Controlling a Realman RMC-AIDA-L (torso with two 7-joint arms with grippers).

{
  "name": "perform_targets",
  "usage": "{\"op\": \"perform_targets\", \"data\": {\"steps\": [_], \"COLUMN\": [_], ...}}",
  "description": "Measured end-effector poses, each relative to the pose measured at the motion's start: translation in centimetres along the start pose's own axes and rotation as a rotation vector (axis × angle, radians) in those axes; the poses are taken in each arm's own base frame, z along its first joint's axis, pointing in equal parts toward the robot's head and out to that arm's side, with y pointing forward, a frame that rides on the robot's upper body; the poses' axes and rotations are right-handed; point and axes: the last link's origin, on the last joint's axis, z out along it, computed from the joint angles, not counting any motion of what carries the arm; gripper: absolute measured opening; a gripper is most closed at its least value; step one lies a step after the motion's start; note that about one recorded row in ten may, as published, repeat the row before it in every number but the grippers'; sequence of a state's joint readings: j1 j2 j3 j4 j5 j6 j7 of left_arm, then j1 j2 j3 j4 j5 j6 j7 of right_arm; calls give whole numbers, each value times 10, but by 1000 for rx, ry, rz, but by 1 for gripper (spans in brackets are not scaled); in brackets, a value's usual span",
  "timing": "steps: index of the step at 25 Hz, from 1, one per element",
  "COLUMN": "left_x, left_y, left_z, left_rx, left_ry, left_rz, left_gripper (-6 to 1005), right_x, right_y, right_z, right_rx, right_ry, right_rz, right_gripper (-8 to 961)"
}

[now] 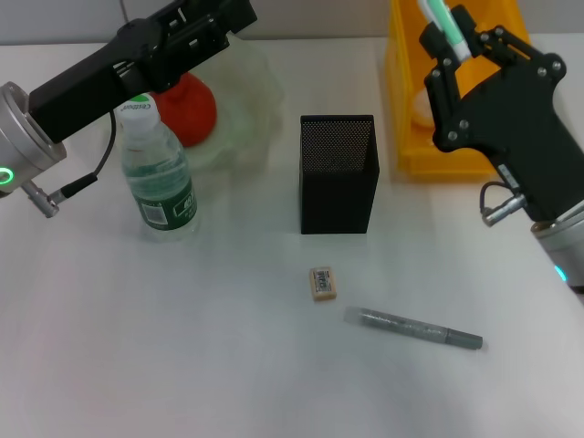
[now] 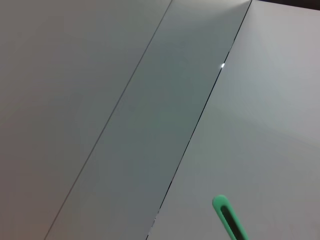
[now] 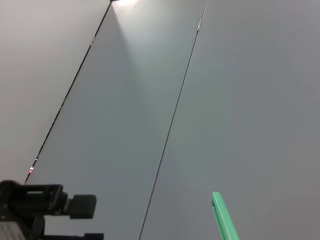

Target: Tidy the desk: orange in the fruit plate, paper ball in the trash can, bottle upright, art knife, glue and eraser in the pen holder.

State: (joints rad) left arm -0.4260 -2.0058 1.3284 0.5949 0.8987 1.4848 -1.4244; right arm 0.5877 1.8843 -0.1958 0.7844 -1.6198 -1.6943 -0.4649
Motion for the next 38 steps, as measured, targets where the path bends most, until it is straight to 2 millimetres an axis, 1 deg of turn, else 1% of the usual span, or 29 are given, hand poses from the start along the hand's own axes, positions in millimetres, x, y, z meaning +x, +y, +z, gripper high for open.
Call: {"op": "perform_targets", "data": {"steps": [1,8,12,20,26,30,35,36,38], "left_x": [0,-1,-1,0,0,1,0,0,0], "left_y": [0,0,0,0,0,0,1,1,1], "left_z": [0,0,0,2,2,3,5,5,5], "left_rx": [0,2,2,-2,-2,-5,-6,-7,-7], "left_ry": [0,0,0,3,4,6,7,8,8], "left_rz": [-1,-4,-3,-2,0,0,-1,-2,-2], "left_gripper": [671,670,670,669,668,668,668,667,667], "right_x": [-3,-7,-10,-7,-10,-15,-18,-18,-17], "right_y": [-4,-18,-22,-27,-41,-51,-61,-65,-73], "right_z": [1,4,4,4,2,-2,-7,-9,-11], "right_rx": [-6,-34,-41,-58,-72,-127,-223,-268,-307], "right_ry": [7,48,47,75,87,75,78,76,70], "right_rz": [12,32,49,90,168,232,320,362,397], "right_gripper": [185,187,188,190,192,193,195,195,195]}}
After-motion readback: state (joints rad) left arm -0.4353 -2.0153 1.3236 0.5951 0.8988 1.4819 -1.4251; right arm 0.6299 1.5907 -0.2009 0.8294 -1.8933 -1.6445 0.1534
